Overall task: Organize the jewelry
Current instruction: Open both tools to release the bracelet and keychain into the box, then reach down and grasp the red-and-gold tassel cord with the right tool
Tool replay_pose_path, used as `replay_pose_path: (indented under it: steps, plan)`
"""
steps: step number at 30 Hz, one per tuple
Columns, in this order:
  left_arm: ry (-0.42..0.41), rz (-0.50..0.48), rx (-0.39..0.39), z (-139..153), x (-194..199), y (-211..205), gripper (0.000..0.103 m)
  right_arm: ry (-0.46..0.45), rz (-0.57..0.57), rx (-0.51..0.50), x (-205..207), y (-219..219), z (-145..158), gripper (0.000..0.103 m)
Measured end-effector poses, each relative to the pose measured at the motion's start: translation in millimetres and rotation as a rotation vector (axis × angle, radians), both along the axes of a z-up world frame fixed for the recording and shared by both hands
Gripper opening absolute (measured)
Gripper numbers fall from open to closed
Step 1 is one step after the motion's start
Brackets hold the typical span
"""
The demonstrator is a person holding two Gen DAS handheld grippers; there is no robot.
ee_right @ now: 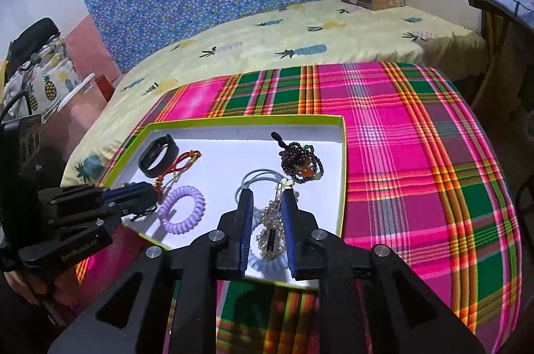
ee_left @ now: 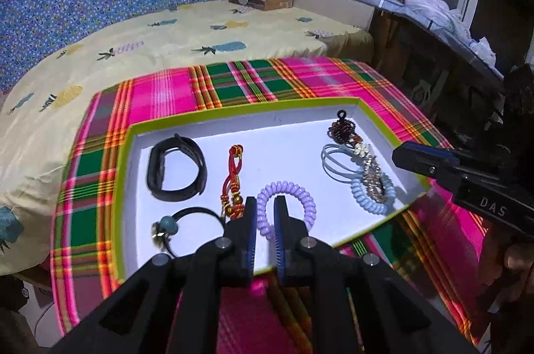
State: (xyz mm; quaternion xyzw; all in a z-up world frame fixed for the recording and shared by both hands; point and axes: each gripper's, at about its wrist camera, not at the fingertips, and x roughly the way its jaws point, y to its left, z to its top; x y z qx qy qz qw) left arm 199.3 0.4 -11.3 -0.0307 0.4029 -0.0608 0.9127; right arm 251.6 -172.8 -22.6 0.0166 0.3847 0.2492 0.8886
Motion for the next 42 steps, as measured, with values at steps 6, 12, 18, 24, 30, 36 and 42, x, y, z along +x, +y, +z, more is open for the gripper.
replay_pose_path:
  steps: [6,12,18,24,30,36,42]
  plan:
    - [-0.042,0.019,-0.013,14.1,-35.9,7.1,0.011,-0.037,0.037,0.003,-35.0,-0.6,12.7,0.018]
    - [-0.064,0.03,-0.014,21.4,-73.5,10.0,0.011,-0.063,0.079,0.0,-74.8,0.3,18.8,0.018]
    - [-0.075,0.038,-0.02,24.2,-110.4,11.6,0.011,-0.068,0.105,0.0,-112.4,0.4,18.7,0.018]
    - [-0.079,0.051,-0.039,23.3,-140.1,13.2,0.011,-0.083,0.131,-0.015,-144.1,3.1,17.8,0.018]
    - [-0.078,0.058,-0.048,21.3,-157.2,14.7,0.011,-0.081,0.15,-0.029,-164.9,4.0,11.3,0.019]
    - [-0.074,0.068,-0.055,18.4,-164.8,15.7,0.011,-0.072,0.152,-0.032,-169.4,4.4,6.8,0.029]
    - [-0.065,0.066,-0.058,13.8,-167.6,15.9,0.011,-0.055,0.163,-0.048,-170.1,7.7,-1.0,0.029]
